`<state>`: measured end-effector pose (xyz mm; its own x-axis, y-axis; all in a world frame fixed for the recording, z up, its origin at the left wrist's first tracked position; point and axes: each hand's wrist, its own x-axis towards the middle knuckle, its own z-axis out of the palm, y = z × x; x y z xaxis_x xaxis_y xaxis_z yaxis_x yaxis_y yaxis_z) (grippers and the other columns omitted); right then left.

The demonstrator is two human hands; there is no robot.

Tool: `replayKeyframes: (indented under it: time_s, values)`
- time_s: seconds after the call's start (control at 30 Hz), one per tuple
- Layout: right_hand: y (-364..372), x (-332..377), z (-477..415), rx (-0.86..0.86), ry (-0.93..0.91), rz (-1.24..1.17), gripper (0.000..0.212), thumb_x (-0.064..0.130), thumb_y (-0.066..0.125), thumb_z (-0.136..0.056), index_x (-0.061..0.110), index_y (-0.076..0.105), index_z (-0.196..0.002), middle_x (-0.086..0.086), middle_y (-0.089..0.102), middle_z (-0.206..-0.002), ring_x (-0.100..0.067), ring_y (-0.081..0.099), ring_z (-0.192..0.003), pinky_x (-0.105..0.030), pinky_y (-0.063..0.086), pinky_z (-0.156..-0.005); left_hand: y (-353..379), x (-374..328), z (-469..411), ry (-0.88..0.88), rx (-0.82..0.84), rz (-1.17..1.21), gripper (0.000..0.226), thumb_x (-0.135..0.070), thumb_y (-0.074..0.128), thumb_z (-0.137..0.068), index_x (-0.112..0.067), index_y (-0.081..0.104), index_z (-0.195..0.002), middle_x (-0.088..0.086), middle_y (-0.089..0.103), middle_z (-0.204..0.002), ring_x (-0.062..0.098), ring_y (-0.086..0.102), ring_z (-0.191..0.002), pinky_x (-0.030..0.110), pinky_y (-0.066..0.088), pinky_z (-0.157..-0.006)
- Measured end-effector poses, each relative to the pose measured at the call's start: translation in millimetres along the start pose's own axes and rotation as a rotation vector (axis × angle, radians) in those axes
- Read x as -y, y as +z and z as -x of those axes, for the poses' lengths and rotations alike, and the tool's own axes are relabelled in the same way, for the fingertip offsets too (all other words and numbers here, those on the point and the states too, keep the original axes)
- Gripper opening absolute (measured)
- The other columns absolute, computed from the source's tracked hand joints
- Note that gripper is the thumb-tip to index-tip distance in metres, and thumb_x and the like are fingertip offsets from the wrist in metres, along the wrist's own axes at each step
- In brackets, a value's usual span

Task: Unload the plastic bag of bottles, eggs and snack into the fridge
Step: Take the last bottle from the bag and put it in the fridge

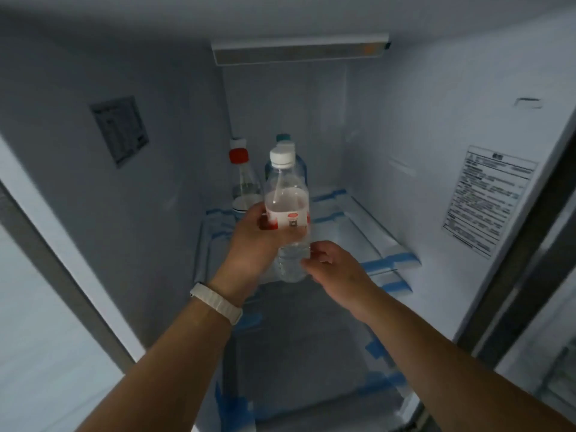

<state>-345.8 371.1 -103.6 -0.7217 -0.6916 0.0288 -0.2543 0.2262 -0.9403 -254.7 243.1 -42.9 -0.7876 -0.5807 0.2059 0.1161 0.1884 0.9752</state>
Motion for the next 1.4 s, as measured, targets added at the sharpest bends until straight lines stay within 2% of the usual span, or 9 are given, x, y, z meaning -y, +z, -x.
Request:
replayKeyframes:
  time_s: [0.17, 0.3, 0.53, 0.63, 0.73, 0.83, 1.0, 1.23, 1.4]
  values:
    - [5.5, -4.7, -19.3, 0.026, 0.040, 0.048, 0.041, 0.040, 0.062, -0.090, 0.022, 0.056, -0.126, 0.007, 0.067, -0.114, -0.010, 0.065, -0.101, -0.041, 0.054, -0.094, -1.2, 12.7, -13.2, -0.020, -0.038, -0.010, 0.033, 0.004, 0.080, -0.075, -0.021, 0.070, -0.095, 0.000, 0.077, -0.089, 0.015, 0.074, -0.085, 0.035, 0.059, -0.081]
    - [9.1, -7.2, -25.2, 0.028, 0.051, 0.062, 0.043, 0.042, 0.061, -0.089, 0.023, 0.055, -0.127, 0.007, 0.065, -0.115, -0.010, 0.064, -0.103, -0.041, 0.054, -0.095, -0.2, 23.2, -17.0, -0.029, -0.039, -0.012, 0.037, -0.001, 0.082, -0.076, -0.028, 0.068, -0.098, -0.006, 0.077, -0.092, 0.012, 0.074, -0.089, 0.029, 0.059, -0.081]
    - [10.2, -8.6, -24.3, 0.012, 0.049, 0.054, 0.041, 0.040, 0.060, -0.091, 0.023, 0.055, -0.128, 0.006, 0.064, -0.118, -0.011, 0.063, -0.105, -0.041, 0.052, -0.098, -1.0, 35.5, -20.3, -0.043, -0.119, -0.044, 0.042, -0.018, 0.082, -0.081, -0.021, 0.067, -0.120, -0.008, 0.076, -0.107, 0.006, 0.072, -0.095, 0.022, 0.057, -0.081]
    - [7.4, -7.8, -19.3, -0.012, 0.041, 0.050, 0.036, 0.040, 0.060, -0.090, 0.026, 0.058, -0.124, 0.008, 0.066, -0.115, -0.009, 0.063, -0.104, -0.042, 0.052, -0.097, 0.6, 36.5, -19.8, -0.032, -0.106, -0.085, 0.041, -0.019, 0.081, -0.082, -0.022, 0.066, -0.120, -0.011, 0.074, -0.107, 0.000, 0.071, -0.093, 0.013, 0.055, -0.075]
    - [0.3, -8.4, -8.2, -0.061, -0.012, 0.061, 0.021, 0.041, 0.059, -0.092, 0.038, 0.058, -0.112, 0.017, 0.065, -0.111, -0.004, 0.062, -0.103, -0.041, 0.052, -0.096, 0.9, 33.4, -18.0, -0.035, -0.103, -0.151, 0.040, -0.025, 0.081, -0.083, -0.023, 0.067, -0.120, -0.011, 0.074, -0.107, 0.003, 0.070, -0.097, 0.015, 0.054, -0.077]
    - [-5.2, -9.9, 7.7, -0.078, -0.070, 0.148, 0.030, 0.043, 0.056, -0.093, 0.037, 0.055, -0.123, 0.019, 0.061, -0.118, -0.002, 0.059, -0.108, -0.040, 0.049, -0.099, -2.6, 28.9, -8.9, -0.028, -0.157, -0.208, 0.033, -0.023, 0.078, -0.085, -0.022, 0.064, -0.114, -0.015, 0.069, -0.099, -0.003, 0.066, -0.088, 0.007, 0.048, -0.069]
    - [-13.7, -17.1, 41.8, -0.011, -0.214, 0.415, 0.052, 0.053, 0.050, -0.092, 0.030, 0.045, -0.139, 0.010, 0.051, -0.140, -0.009, 0.052, -0.122, -0.040, 0.045, -0.103, -10.1, 26.3, 25.9, 0.013, -0.178, -0.370, 0.040, -0.022, 0.072, -0.090, -0.021, 0.057, -0.127, -0.017, 0.061, -0.106, 0.007, 0.059, -0.102, 0.022, 0.044, -0.090]
    - [-22.4, -23.4, 85.9, 0.127, -0.425, 0.763, 0.053, 0.045, 0.047, -0.098, 0.018, 0.044, -0.143, -0.001, 0.050, -0.140, -0.022, 0.049, -0.124, -0.038, 0.043, -0.101, -3.1, 32.9, 91.5, -0.059, -0.158, -0.748, 0.047, -0.028, 0.068, -0.093, -0.024, 0.055, -0.138, -0.005, 0.054, -0.136, 0.010, 0.052, -0.111, 0.020, 0.036, -0.089]
    - [-10.2, -37.2, 110.6, 0.237, -0.459, 0.893, 0.056, 0.050, 0.041, -0.098, 0.017, 0.043, -0.144, -0.005, 0.044, -0.145, -0.026, 0.041, -0.132, -0.039, 0.034, -0.106, 5.3, 52.6, 155.8, -0.120, -0.134, -0.964, 0.050, -0.033, 0.068, -0.090, -0.023, 0.056, -0.138, 0.004, 0.055, -0.141, 0.028, 0.051, -0.129, 0.038, 0.040, -0.104]
